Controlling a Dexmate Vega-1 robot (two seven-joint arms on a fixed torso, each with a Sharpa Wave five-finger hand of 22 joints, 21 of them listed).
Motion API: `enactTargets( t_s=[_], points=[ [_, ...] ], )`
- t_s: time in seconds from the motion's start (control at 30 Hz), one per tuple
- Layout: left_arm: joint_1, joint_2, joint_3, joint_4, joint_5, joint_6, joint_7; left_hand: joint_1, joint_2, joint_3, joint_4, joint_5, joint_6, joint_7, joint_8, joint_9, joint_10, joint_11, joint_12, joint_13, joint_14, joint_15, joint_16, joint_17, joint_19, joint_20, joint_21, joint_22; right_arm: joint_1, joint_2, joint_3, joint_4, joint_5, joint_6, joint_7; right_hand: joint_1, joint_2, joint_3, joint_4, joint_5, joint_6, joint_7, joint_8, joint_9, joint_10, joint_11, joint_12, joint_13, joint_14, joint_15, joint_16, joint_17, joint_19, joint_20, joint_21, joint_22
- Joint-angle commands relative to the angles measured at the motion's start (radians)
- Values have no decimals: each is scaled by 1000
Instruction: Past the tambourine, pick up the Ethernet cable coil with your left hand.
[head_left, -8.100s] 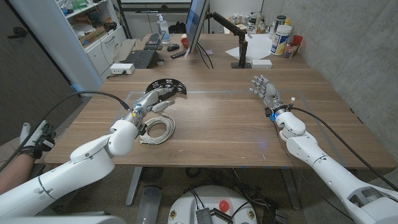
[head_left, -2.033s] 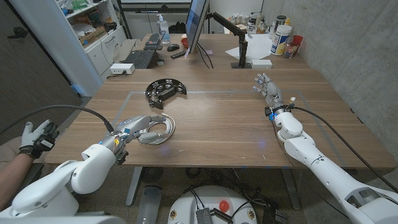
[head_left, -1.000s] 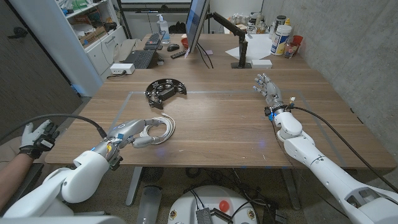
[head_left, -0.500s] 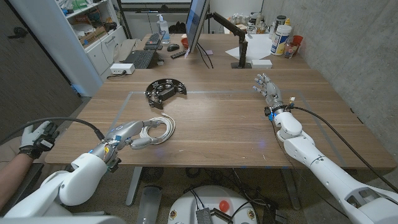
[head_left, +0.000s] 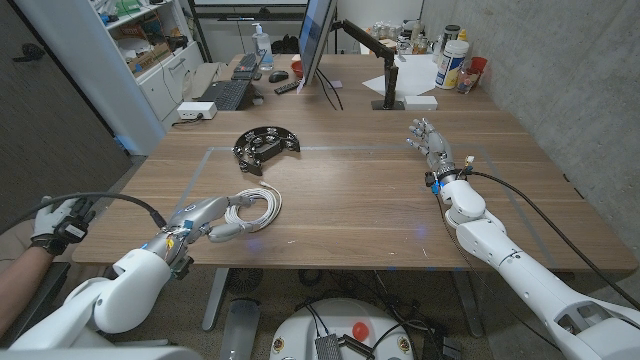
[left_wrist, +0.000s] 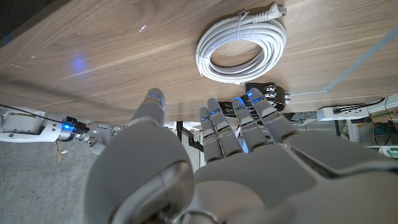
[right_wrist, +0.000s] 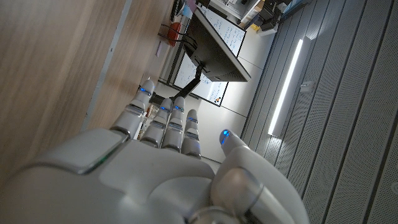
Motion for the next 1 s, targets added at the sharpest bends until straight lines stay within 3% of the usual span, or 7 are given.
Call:
enactTargets(
  t_s=[0.03, 1.0],
  points=[
    [-4, -14, -4, 13, -14, -12, 0, 0, 13, -2, -1, 9, 7, -1, -1, 5, 10, -2, 3, 2, 11, -95, -1, 4, 1, -3, -1, 4, 0, 0, 0, -2, -1, -2, -3, -2, 12, -2, 0, 3, 3, -5, 5, -1, -1, -4, 7, 1, -4, -11, 6, -1, 0, -2, 6, 1],
    [-2, -11, -7, 35, -30, -6, 3, 7, 19, -7, -4, 10, 2, -1, -6, 5, 11, -5, -1, 5, 20, -94, -1, 4, 4, -2, -1, 4, -2, -1, 0, -4, -4, -3, -8, -2, 12, -2, 0, 3, 2, -6, 4, -1, -1, -3, 7, 1, -3, -11, 7, -3, -1, -2, 6, 1]
  ],
)
